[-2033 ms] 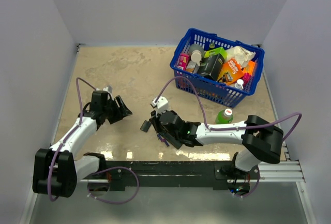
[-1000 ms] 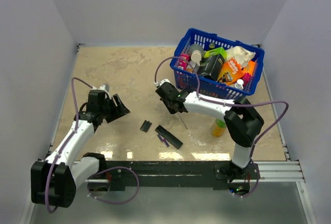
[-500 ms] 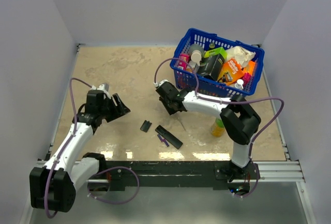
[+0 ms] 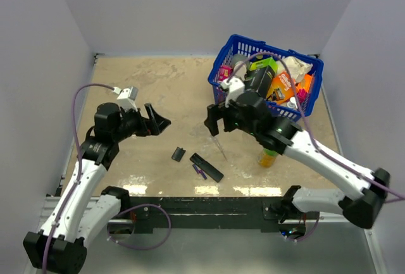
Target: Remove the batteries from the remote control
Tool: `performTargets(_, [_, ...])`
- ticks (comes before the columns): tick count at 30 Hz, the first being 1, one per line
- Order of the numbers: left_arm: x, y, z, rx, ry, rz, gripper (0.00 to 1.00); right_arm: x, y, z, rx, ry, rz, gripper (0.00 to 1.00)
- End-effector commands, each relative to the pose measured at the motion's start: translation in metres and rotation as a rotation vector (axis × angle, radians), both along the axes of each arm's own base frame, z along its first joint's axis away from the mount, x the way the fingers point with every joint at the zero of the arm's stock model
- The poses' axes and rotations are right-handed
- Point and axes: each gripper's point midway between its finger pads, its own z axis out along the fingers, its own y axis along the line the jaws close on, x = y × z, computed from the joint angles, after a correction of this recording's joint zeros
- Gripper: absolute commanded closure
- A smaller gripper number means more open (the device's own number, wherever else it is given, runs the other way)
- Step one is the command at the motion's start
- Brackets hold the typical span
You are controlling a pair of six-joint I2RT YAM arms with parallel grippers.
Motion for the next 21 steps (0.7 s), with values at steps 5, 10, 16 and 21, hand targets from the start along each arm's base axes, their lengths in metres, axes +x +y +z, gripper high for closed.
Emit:
performTargets(5, [-0.034, -0.016, 0.089, -0.052, -0.346, -0.155, 0.0, -0.049, -0.045, 0.08, 0.336, -0.108, -0.05, 0.02])
performTargets(10, [-0.066, -0.023, 0.116, -0.116, -0.48, -0.235, 0.0, -0.071, -0.058, 0.101, 0.508, -0.097, -0.066, 0.01])
performTargets(16, [-0.078, -0.021, 0.131, -0.156, -0.52, -0.226, 0.0, -0.082, -0.063, 0.111, 0.603, -0.093, -0.062, 0.02])
performTargets(21, [-0.088, -0.023, 0.141, -0.176, -0.56, -0.252, 0.0, -0.077, -0.063, 0.098, 0.558, -0.059, -0.093, 0.02])
